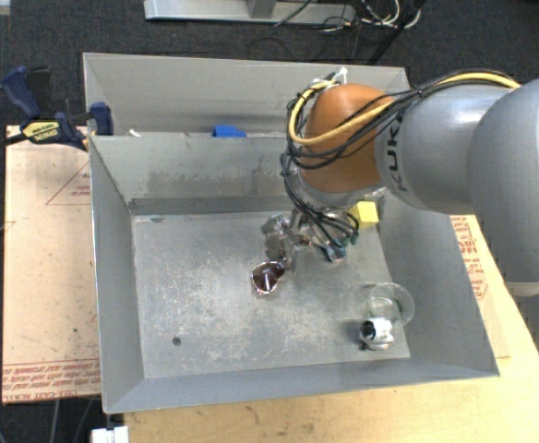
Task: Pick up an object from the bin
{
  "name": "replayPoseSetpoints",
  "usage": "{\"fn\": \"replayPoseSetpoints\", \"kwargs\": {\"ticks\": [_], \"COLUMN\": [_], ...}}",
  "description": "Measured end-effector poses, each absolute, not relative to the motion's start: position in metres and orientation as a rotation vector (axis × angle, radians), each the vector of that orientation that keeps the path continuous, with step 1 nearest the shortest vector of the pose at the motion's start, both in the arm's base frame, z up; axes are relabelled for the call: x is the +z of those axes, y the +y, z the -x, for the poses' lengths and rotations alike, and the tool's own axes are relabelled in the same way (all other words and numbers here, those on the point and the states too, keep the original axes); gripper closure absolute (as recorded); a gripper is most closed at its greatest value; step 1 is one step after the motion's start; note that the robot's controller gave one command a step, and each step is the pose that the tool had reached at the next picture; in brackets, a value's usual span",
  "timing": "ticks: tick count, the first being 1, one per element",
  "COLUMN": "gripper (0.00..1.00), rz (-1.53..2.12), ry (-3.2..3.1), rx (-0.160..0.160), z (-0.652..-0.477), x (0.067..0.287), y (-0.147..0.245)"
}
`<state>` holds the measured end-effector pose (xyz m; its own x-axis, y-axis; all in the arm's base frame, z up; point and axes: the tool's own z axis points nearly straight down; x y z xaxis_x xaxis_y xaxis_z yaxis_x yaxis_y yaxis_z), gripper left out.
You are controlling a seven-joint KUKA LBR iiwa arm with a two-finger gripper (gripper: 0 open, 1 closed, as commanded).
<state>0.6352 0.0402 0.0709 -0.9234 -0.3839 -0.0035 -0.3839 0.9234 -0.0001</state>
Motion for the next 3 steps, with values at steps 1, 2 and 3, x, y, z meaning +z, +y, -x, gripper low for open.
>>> {"fn": "replayPoseSetpoints", "kwargs": {"ticks": [1, 2, 3], "gripper": [1.0, 1.0, 1.0], "rz": [0.612, 0.629, 0.637], "ry": [3.077, 3.083, 3.066], "rx": [0.001, 0.001, 0.002], "z": [-0.635, -0.637, -0.64], "x": [0.072, 0.109, 0.142], "y": [0.04, 0.062, 0.079]}}
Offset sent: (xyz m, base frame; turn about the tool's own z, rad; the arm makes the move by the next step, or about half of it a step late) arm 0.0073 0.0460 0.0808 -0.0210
